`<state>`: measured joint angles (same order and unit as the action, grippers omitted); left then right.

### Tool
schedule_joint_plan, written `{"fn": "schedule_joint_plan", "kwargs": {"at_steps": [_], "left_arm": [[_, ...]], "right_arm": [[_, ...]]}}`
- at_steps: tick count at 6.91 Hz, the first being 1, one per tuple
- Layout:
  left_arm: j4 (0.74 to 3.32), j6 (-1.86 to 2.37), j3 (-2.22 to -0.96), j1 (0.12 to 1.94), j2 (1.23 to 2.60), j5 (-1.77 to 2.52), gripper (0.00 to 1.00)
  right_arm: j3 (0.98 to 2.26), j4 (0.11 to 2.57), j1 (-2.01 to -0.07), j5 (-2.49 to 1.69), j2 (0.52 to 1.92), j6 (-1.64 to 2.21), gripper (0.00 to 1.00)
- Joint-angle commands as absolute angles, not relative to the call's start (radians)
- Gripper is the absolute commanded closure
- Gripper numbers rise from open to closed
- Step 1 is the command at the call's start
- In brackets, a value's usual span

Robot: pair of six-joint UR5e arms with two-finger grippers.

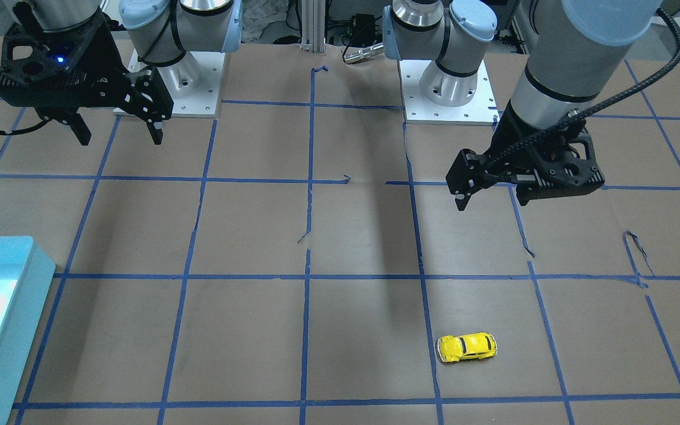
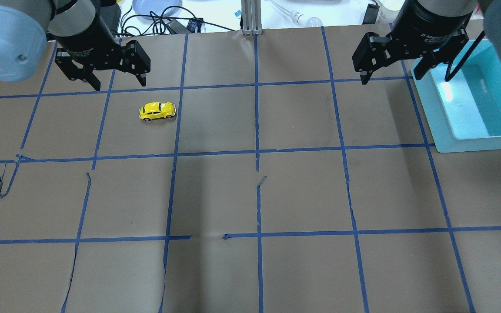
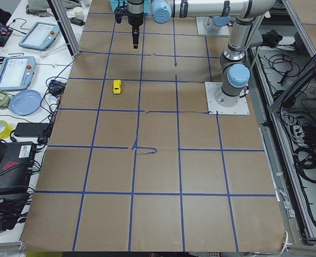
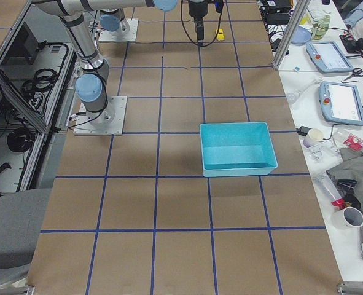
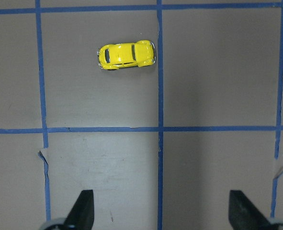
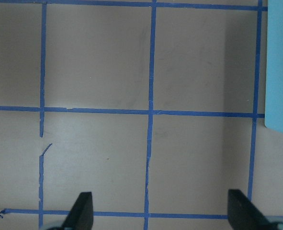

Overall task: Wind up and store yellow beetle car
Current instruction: 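Move the left gripper down toward the yellow toy car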

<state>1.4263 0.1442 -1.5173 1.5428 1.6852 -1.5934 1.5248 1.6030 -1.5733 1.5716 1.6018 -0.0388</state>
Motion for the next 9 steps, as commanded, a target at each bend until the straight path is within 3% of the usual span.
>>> {"fn": "schedule_joint_plan", "kwargs": {"at_steps": [1,4,9], "left_arm": [[1.35,0.338,-1.531,1.502,1.692,-1.606,0.0],[1.286,0.73,-1.617,1.462,1.748,-1.595,0.0],[1.135,1.15,-1.605,1.462,1.948,-1.506,0.0]], "right_arm": [[1.525,1.603,-1.572,1.574,1.601,-0.04,0.0],[1.525,1.603,-1.571,1.574,1.601,-0.038,0.0],[1.525,1.603,-1.571,1.574,1.6,-0.038,0.0]]}}
